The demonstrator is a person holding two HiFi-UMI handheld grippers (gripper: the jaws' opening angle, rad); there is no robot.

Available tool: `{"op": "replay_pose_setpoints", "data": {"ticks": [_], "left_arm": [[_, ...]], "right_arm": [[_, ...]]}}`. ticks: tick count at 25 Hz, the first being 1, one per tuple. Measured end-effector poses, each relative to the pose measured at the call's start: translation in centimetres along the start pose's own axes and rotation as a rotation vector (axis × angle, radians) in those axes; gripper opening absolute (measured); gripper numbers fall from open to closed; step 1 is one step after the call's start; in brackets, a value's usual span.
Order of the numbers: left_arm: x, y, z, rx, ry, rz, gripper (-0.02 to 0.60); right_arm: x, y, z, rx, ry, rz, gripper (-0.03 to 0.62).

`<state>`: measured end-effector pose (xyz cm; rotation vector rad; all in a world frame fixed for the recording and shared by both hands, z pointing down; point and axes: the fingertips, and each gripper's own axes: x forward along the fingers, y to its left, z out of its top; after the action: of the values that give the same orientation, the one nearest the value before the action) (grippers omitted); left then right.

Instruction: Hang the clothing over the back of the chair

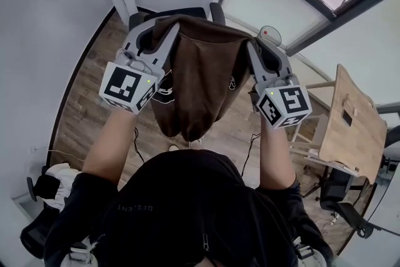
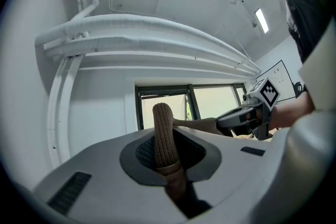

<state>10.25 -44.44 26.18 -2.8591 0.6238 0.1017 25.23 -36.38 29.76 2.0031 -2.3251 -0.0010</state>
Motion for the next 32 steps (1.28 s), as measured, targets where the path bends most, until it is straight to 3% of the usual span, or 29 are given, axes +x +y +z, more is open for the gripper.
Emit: {"op": "replay_pose_setpoints", "data": {"ticks": [18,28,32], "left_arm": [[4.9,3.8,-8.7,-0.042,0.137,0.054,0.049],[6.2,4.8,-13.9,-0.094,0.225,0.081,0.053],[6.2,5.8,-15.6,-0.125,0.278,0.113,0.175]], "right_arm": [[6.8,-3.5,-6.1,0.041,0.126,0.008,0.068],[9.6,-4.5,-10.1,0.120,0.213,-0.015,0.088],[10.1,-5.3,-11.6,0.147,0.255,-0.047,0.125]]}}
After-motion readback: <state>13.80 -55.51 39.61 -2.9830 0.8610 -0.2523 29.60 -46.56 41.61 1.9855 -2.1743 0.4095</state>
